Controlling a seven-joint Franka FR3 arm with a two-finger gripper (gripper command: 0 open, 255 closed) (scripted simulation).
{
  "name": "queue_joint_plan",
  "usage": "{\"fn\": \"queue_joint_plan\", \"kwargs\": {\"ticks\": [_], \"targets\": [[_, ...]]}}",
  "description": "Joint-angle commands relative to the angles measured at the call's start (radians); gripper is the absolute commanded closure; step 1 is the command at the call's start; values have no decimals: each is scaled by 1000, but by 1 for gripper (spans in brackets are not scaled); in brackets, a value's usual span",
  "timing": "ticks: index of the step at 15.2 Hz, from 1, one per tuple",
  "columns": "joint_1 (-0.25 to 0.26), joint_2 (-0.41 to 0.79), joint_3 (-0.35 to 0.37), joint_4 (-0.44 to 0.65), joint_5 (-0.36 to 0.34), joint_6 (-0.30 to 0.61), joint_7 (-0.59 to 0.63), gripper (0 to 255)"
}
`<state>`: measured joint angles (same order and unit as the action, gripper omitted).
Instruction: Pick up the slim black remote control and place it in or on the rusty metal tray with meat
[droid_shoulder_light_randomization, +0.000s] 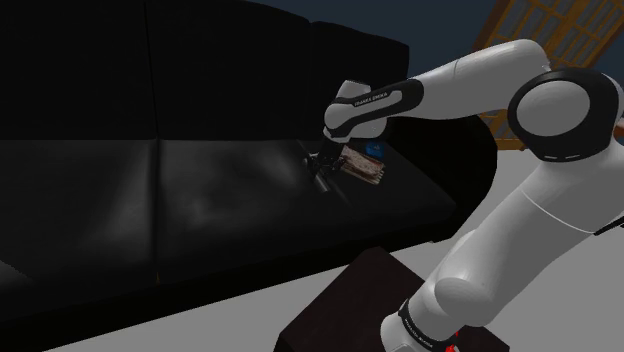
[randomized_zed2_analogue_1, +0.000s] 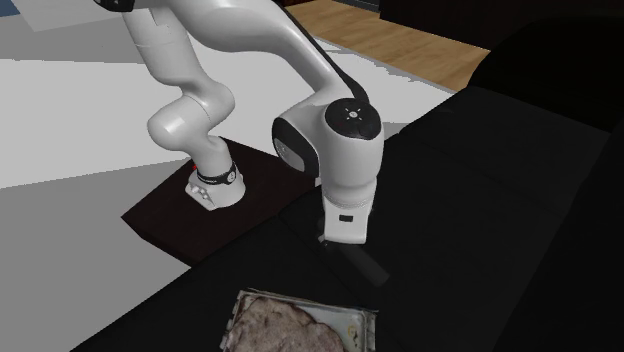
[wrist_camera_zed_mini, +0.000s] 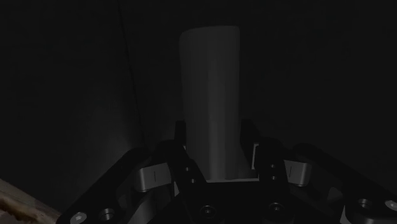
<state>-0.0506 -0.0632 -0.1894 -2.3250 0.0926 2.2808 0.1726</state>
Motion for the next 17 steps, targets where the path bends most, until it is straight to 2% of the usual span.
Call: {"fn": "queue_joint_plan", "kwargs": {"ticks": [1,17], "targets": [[2,3,2,-1,1,-1,1,255],[-1,-96,7,120,-32,-217,37,255]]}}
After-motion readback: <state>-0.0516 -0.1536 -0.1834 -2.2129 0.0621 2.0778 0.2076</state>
